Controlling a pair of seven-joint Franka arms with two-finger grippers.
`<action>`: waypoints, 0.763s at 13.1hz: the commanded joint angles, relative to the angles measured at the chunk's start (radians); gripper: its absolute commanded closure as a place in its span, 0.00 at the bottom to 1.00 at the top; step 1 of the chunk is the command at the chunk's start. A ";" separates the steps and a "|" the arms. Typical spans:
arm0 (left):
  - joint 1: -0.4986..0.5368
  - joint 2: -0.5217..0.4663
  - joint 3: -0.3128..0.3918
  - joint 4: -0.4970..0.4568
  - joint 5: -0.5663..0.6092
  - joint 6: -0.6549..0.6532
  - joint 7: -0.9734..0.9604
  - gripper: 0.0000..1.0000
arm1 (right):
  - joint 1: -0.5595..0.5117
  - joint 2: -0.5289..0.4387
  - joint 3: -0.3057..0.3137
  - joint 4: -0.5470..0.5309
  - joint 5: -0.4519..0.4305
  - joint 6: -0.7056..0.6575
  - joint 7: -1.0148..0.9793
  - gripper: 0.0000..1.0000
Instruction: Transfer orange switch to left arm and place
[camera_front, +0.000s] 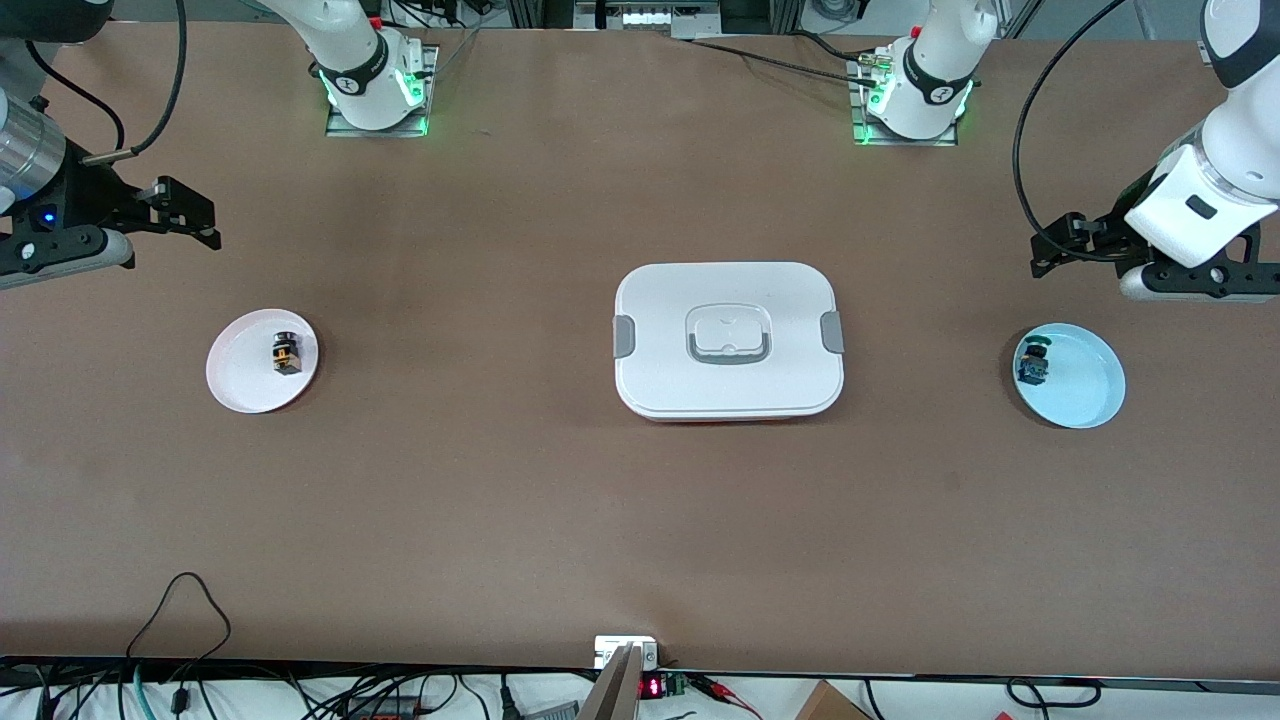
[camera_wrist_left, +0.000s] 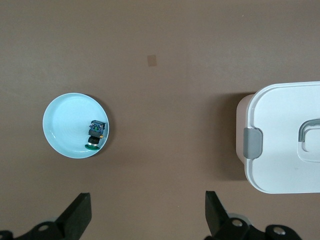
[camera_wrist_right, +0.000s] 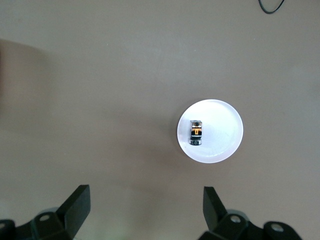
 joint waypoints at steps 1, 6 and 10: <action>0.004 0.015 0.002 0.032 -0.011 -0.024 0.017 0.00 | -0.001 0.011 0.004 0.005 0.014 -0.081 -0.073 0.00; 0.004 0.015 0.004 0.032 -0.011 -0.024 0.017 0.00 | -0.013 0.025 -0.001 -0.110 0.012 0.012 -0.498 0.00; 0.005 0.015 0.004 0.032 -0.011 -0.026 0.017 0.00 | -0.021 0.071 -0.001 -0.225 -0.029 0.156 -0.882 0.00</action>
